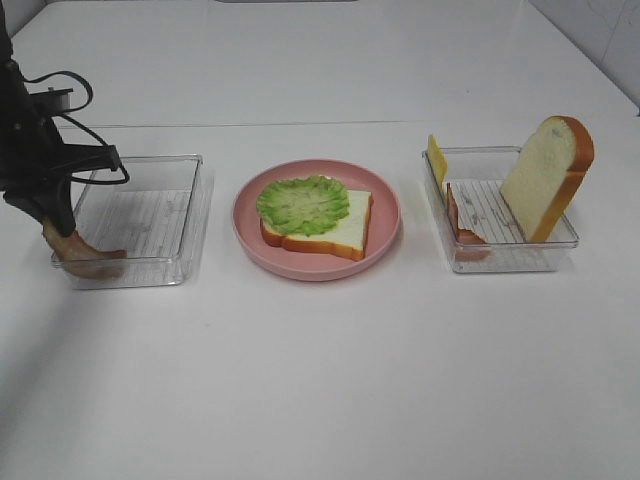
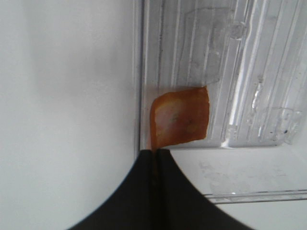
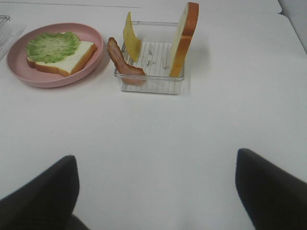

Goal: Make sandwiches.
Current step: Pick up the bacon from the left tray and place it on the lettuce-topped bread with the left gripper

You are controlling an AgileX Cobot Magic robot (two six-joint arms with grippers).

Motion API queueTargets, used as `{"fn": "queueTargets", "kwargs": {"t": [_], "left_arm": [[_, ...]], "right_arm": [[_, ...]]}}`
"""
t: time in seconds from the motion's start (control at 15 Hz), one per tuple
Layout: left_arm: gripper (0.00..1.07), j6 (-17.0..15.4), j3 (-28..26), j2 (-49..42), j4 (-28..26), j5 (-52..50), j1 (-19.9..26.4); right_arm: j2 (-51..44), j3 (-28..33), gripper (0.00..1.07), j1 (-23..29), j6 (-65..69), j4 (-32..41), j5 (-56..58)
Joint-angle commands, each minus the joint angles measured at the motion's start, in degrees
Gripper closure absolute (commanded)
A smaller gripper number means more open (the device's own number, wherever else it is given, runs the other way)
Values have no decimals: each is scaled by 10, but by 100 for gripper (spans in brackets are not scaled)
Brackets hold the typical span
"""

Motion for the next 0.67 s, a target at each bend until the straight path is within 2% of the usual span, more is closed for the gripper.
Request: {"fn": "queueTargets", "kwargs": {"t": [0.07, 0.13, 0.33, 0.47, 0.67], "left_arm": [[107, 19, -21, -23, -42, -2, -1], [107, 29, -33, -31, -67, -3, -1], [107, 85, -67, -40, -201, -4, -2], [107, 111, -72, -40, -290, -26, -14], [107, 145, -72, -39, -352, -95, -66]], "right_arm": [[-3, 1, 24, -4, -5, 1, -5], [-3, 1, 24, -4, -5, 1, -5], [-3, 1, 24, -4, -5, 1, -5], [-3, 1, 24, -4, -5, 1, -5], [-3, 1, 24, -4, -5, 1, -5]]}}
